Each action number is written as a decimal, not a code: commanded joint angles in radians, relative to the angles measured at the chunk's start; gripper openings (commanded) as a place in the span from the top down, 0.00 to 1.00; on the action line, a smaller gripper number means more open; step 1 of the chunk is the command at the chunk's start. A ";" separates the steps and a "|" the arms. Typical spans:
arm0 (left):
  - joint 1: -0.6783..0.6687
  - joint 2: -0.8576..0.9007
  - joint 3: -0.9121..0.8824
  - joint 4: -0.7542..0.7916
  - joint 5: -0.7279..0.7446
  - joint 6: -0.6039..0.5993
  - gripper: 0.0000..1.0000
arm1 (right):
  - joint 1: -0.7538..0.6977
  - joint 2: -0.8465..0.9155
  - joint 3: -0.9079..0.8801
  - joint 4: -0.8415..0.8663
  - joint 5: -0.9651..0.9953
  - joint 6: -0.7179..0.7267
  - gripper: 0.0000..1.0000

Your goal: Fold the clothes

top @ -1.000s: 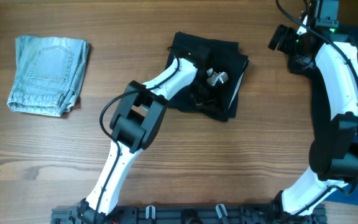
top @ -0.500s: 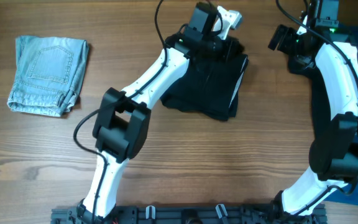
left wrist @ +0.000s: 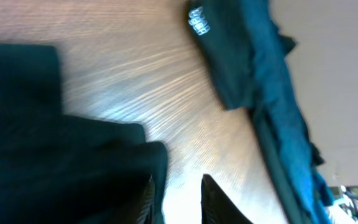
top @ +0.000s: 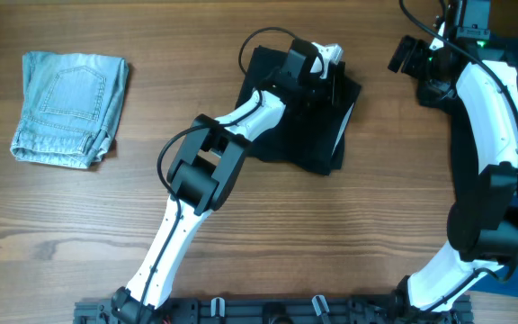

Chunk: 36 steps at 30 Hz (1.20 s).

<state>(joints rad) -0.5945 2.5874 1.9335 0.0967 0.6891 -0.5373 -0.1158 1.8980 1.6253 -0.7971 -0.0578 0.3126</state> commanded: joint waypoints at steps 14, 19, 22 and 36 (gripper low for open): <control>-0.044 -0.318 -0.011 -0.943 -0.362 0.064 0.96 | 0.000 0.015 -0.010 0.003 0.017 0.002 0.01; -0.166 -0.317 -0.048 -0.943 -0.419 0.055 0.96 | 0.000 0.015 -0.010 0.003 0.017 0.002 0.01; -0.188 -0.316 -0.082 -0.935 -0.421 0.019 0.96 | 0.000 0.015 -0.010 0.003 0.017 0.002 0.00; -0.111 -0.317 -0.272 -1.084 -0.742 -0.043 0.96 | 0.000 0.015 -0.010 0.003 0.017 0.002 0.01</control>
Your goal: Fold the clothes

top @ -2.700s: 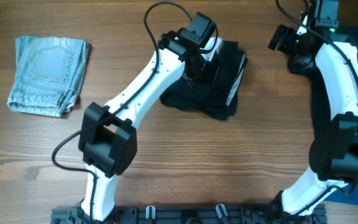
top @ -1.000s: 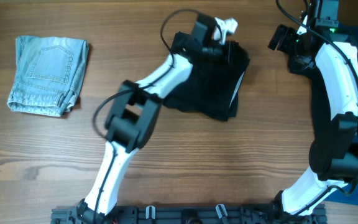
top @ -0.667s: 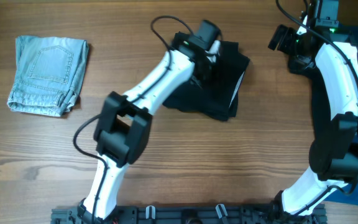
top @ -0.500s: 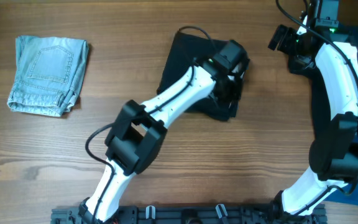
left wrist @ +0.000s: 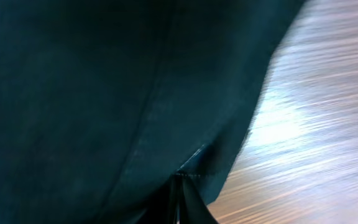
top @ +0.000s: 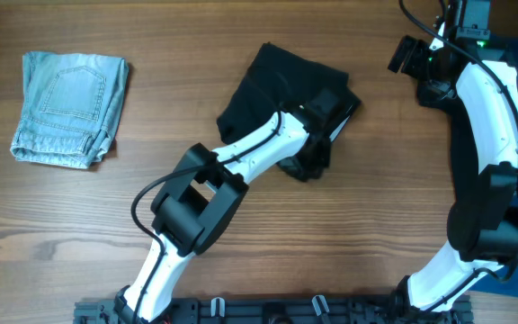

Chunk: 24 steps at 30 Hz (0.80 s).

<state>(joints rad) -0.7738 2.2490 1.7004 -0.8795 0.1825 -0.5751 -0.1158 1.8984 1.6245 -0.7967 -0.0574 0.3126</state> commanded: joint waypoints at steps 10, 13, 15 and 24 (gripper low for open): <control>0.411 0.022 -0.039 -0.054 -0.771 0.006 0.68 | 0.000 0.015 -0.010 0.003 0.017 0.002 0.01; 0.452 0.004 -0.009 -0.019 -0.715 0.074 0.67 | 0.000 0.015 -0.010 0.003 0.017 0.002 0.00; 0.443 -0.054 0.021 -0.050 -0.715 0.074 0.65 | 0.000 0.015 -0.010 0.003 0.017 0.002 0.00; 0.391 -0.385 0.028 -0.031 -0.489 0.136 0.01 | 0.000 0.015 -0.010 0.003 0.017 0.002 0.00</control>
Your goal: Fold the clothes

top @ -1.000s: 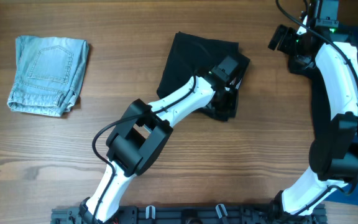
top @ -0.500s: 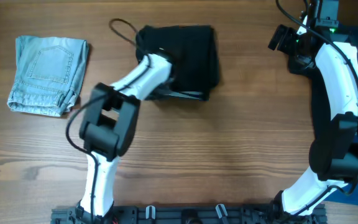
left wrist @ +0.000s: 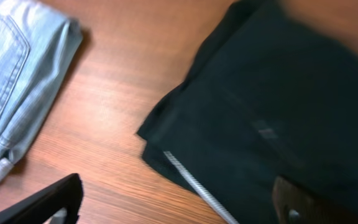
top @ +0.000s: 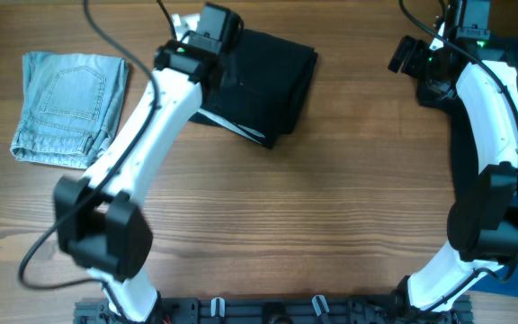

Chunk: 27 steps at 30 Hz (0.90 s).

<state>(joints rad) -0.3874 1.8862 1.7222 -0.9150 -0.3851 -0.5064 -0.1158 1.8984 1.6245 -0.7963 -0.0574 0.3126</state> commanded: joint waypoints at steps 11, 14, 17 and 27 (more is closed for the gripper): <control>0.156 0.072 0.006 0.106 0.418 0.349 0.00 | 0.000 0.015 -0.010 0.002 0.017 0.002 0.01; 0.195 0.117 0.006 0.123 0.431 0.460 0.00 | 0.000 0.015 -0.010 0.002 0.017 0.002 0.00; 0.196 0.176 0.006 0.127 0.437 0.591 0.00 | 0.000 0.015 -0.010 0.002 0.017 0.002 0.00; 0.198 0.396 0.006 0.266 0.437 0.596 0.00 | 0.000 0.015 -0.010 0.002 0.017 0.002 0.00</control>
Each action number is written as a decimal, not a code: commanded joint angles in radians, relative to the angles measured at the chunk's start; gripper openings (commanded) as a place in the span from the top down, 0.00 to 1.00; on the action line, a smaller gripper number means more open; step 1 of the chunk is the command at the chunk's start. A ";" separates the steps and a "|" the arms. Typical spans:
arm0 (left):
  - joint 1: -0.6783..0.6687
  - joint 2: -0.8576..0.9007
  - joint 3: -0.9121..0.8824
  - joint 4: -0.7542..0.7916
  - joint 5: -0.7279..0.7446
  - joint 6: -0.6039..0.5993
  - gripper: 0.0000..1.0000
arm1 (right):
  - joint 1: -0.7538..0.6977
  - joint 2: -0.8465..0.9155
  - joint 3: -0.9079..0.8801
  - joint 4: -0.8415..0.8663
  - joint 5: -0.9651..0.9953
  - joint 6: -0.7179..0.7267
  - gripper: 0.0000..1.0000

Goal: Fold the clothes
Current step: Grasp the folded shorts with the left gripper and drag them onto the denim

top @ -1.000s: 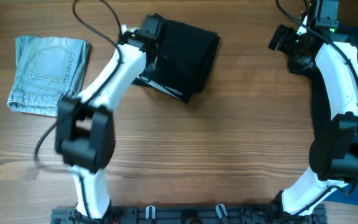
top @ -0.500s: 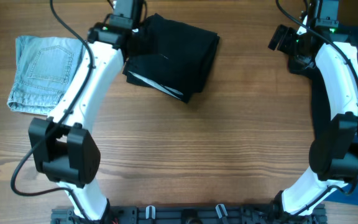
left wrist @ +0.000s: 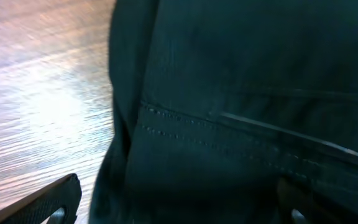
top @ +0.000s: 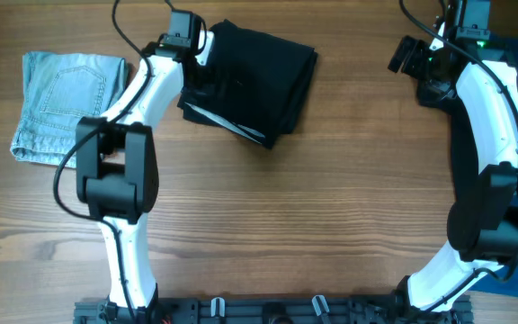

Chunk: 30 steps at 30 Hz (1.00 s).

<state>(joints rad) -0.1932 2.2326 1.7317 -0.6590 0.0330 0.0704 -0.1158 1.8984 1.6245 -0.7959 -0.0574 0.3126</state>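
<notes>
The black garment point(top: 261, 76) lies folded in a rough rectangle at the back of the table, middle-left. My left gripper point(top: 193, 79) is low at its left edge. In the left wrist view the dark stitched cloth point(left wrist: 241, 106) fills the frame, and the left gripper point(left wrist: 179, 208) is open, its fingers point(left wrist: 55, 200) wide apart with the cloth's edge between them. The folded light-blue jeans point(top: 70, 106) lie at the far left. At the back right, off the cloth, is my right gripper point(top: 403, 56); its jaws cannot be made out.
A dark blue cloth lies at the right edge behind the right arm. The right arm point(top: 493, 117) runs along the table's right side. Bare wood point(top: 313, 207) spans the middle and front.
My left gripper, then open above the black garment's left part, now sits lower and further left, close at the garment's left edge. The garment itself lies as it did.
First the black garment lay spread right of centre with my left gripper at its far edge. Then the gripper was shut on the bunched cloth. Later the garment lay folded further back and left, with the gripper open over it. Now the gripper straddles its left edge.
</notes>
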 commanded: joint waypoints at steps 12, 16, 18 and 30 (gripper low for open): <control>-0.022 0.100 -0.003 -0.263 0.019 -0.262 0.00 | 0.000 0.015 -0.010 0.002 0.017 0.002 0.01; -0.024 0.087 -0.003 -0.232 0.020 -0.298 0.00 | 0.000 0.015 -0.010 0.002 0.017 0.002 0.00; -0.024 0.087 -0.003 -0.232 0.019 -0.315 0.00 | 0.000 0.015 -0.010 0.002 0.017 0.002 0.00; -0.024 0.040 -0.003 -0.232 -0.009 -0.310 0.96 | 0.000 0.015 -0.010 0.002 0.017 0.002 0.01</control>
<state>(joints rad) -0.2115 2.2807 1.7660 -0.8799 0.0521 -0.2352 -0.1158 1.8984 1.6245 -0.7963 -0.0574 0.3126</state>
